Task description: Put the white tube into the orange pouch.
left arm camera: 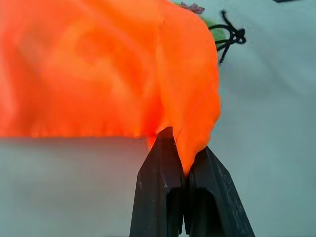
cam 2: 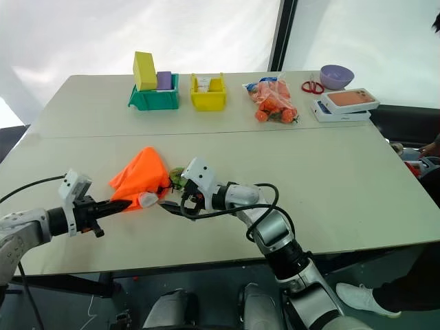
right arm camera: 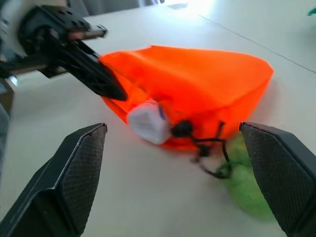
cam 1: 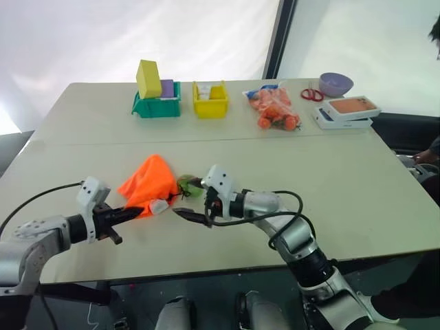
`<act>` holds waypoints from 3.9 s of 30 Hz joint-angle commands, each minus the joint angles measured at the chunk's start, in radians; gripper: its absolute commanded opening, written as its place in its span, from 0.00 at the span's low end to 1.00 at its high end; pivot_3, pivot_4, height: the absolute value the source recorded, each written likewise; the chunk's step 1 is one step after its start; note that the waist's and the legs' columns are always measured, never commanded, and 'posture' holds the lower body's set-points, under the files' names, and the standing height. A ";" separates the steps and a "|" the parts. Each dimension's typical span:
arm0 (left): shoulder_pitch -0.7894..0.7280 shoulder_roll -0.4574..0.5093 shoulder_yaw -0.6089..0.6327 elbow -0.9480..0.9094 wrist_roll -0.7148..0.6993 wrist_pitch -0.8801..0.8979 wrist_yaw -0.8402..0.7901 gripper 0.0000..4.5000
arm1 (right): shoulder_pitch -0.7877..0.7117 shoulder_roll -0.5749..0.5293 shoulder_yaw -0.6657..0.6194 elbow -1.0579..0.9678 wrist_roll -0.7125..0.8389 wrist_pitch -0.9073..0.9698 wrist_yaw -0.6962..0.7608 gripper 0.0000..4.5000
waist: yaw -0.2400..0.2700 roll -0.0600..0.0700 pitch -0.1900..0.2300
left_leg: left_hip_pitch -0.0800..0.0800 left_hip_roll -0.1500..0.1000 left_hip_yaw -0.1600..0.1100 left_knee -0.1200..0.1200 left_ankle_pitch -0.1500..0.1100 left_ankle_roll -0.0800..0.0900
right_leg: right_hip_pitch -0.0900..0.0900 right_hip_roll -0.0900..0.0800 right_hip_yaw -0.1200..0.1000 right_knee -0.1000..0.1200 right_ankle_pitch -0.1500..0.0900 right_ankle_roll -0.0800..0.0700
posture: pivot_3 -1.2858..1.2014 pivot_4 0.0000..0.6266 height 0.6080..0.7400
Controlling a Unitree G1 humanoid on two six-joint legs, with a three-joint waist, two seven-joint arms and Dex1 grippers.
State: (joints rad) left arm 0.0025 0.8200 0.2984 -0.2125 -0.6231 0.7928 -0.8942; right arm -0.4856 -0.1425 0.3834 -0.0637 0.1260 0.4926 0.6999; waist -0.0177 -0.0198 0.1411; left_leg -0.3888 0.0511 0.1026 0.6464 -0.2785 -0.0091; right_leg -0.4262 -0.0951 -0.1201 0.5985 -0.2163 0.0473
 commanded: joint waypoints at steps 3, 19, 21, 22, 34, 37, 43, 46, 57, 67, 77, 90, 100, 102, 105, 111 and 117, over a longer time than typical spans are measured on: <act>0.000 0.022 0.034 0.005 0.010 -0.040 -0.011 0.00 | -0.041 0.015 0.038 0.067 -0.074 -0.092 -0.039 0.99 | 0.001 0.000 0.000 | 0.000 0.000 0.000 0.000 0.000 0.000 | 0.000 0.000 0.000 0.000 0.000 0.000 | 0.52 0.24 1.00; 0.000 -0.018 0.011 -0.043 -0.015 -0.036 0.020 0.00 | -0.016 -0.015 0.039 0.066 -0.060 -0.186 0.071 0.57 | 0.002 0.000 0.000 | -0.001 -0.001 0.001 0.000 0.000 0.000 | 0.001 -0.001 0.000 -0.001 0.000 0.000 | 0.52 0.24 1.00; -0.002 -0.018 0.010 -0.046 -0.019 -0.032 0.021 0.00 | -0.007 -0.028 0.053 0.038 -0.054 -0.173 0.094 0.32 | 0.002 0.000 0.000 | -0.001 -0.001 0.001 0.000 0.000 0.000 | 0.001 -0.001 0.000 -0.001 0.000 0.000 | 0.52 0.24 1.00; -0.005 -0.019 0.006 -0.046 -0.021 -0.029 0.021 0.00 | -0.002 -0.023 0.065 0.019 -0.043 -0.160 0.107 0.18 | 0.001 0.000 0.000 | 0.000 0.000 0.001 0.000 0.000 0.000 | 0.001 -0.001 0.000 -0.001 0.000 0.000 | 0.52 0.24 1.00; -0.015 -0.024 0.003 -0.054 -0.037 -0.006 0.029 0.00 | -0.121 0.186 0.145 0.280 -0.159 -0.186 -0.047 0.01 | 0.001 0.000 0.000 | 0.000 0.000 0.000 0.000 0.000 0.000 | -0.001 -0.001 0.000 -0.001 0.000 0.000 | 0.52 0.24 1.00; -0.002 -0.026 0.018 -0.064 -0.048 -0.001 0.035 0.00 | -0.154 0.231 0.131 0.374 -0.200 -0.229 -0.129 0.01 | 0.000 0.000 0.000 | -0.001 -0.001 0.001 0.000 0.000 0.000 | -0.001 -0.001 0.000 -0.001 0.000 0.000 | 0.52 0.24 1.00; 0.028 -0.031 0.030 -0.078 -0.056 0.000 0.047 0.00 | -0.156 0.239 0.108 0.414 -0.224 -0.292 -0.188 0.01 | -0.002 0.000 0.000 | 0.000 -0.001 0.000 0.000 0.000 0.000 | -0.001 -0.002 0.000 -0.001 0.000 0.000 | 0.52 0.24 1.00; 0.047 -0.024 0.028 -0.069 -0.043 -0.012 0.047 0.00 | -0.116 0.195 0.096 0.330 -0.193 -0.279 -0.130 0.01 | -0.001 0.000 0.000 | 0.000 0.000 0.000 0.000 0.000 -0.001 | 0.000 -0.002 0.000 -0.001 0.000 0.000 | 0.52 0.24 1.00; 0.082 -0.018 -0.022 -0.004 0.062 -0.136 0.019 0.00 | -0.017 -0.028 0.025 0.040 -0.092 -0.147 0.048 0.53 | 0.000 0.000 0.000 | 0.000 0.000 0.000 -0.001 0.000 -0.001 | -0.003 -0.002 0.000 -0.002 0.000 -0.001 | 0.52 0.24 1.00; 0.040 -0.088 0.038 0.006 0.025 -0.175 0.047 0.62 | -0.110 -0.034 0.055 0.290 -0.240 -0.332 -0.036 0.64 | 0.001 0.000 0.000 | -0.001 0.000 0.001 -0.001 0.000 0.000 | -0.001 -0.002 0.000 -0.002 0.000 -0.001 | 0.52 0.24 1.00; 0.063 -0.093 0.098 -0.056 -0.038 -0.151 0.057 0.64 | -0.140 -0.015 0.049 0.431 -0.295 -0.469 -0.070 0.47 | 0.001 0.000 0.000 | -0.001 0.000 0.001 -0.001 0.000 0.000 | 0.000 -0.001 0.000 -0.001 0.000 0.000 | 0.52 0.24 1.00; -0.050 -0.063 -0.012 -0.139 -0.033 -0.147 0.055 0.64 | 0.089 -0.177 -0.096 0.065 -0.244 -0.384 -0.073 0.01 | 0.007 0.000 0.000 | -0.001 -0.002 0.001 0.000 -0.001 0.001 | 0.001 -0.002 0.000 -0.003 0.000 0.000 | 0.52 0.24 1.00; -0.252 -0.029 -0.173 0.071 0.088 -0.240 -0.068 0.64 | 0.171 -0.219 -0.165 -0.085 -0.245 -0.283 -0.108 0.01 | 0.005 -0.001 0.000 | 0.000 0.000 0.000 -0.001 0.000 0.001 | 0.001 0.003 0.000 -0.002 -0.001 0.000 | 0.52 0.24 1.00; -0.290 -0.020 -0.190 0.150 0.110 -0.263 -0.106 0.64 | 0.167 -0.219 -0.168 -0.083 -0.246 -0.279 -0.115 0.01 | 0.006 -0.001 -0.001 | -0.001 0.000 0.001 0.000 0.000 0.001 | 0.001 0.002 0.000 -0.003 0.000 0.000 | 0.52 0.24 1.00; -0.354 -0.013 -0.193 0.271 0.126 -0.289 -0.157 0.80 | 0.161 -0.204 -0.179 -0.086 -0.226 -0.263 -0.124 0.00 | 0.006 -0.001 -0.001 | -0.001 -0.001 0.001 0.000 0.000 0.001 | 0.001 0.002 0.000 -0.003 0.000 0.000 | 0.52 0.24 1.00; -0.431 -0.012 -0.214 0.381 0.196 -0.379 -0.206 1.00 | 0.159 -0.213 -0.207 -0.097 -0.198 -0.238 -0.129 0.00 | 0.006 -0.002 -0.001 | -0.001 -0.001 0.001 0.000 -0.001 0.001 | 0.001 0.002 0.000 -0.003 0.000 0.000 | 0.52 0.24 1.00; -0.500 -0.049 -0.270 0.368 0.204 -0.374 -0.264 1.00 | 0.165 -0.228 -0.215 -0.119 -0.175 -0.228 -0.117 0.00 | 0.009 -0.002 -0.001 | -0.002 -0.001 0.001 0.000 -0.001 0.001 | 0.001 0.002 0.000 -0.003 0.000 0.000 | 0.52 0.24 1.00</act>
State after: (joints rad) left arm -0.4606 0.7735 0.0415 0.1841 -0.4167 0.4246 -1.1356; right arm -0.3110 -0.3678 0.1858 -0.1268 -0.0644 0.2673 0.5807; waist -0.0092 -0.0216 0.1401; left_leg -0.3904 0.0503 0.1035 0.6468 -0.2790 -0.0078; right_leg -0.4247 -0.0935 -0.1199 0.5958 -0.2164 0.0476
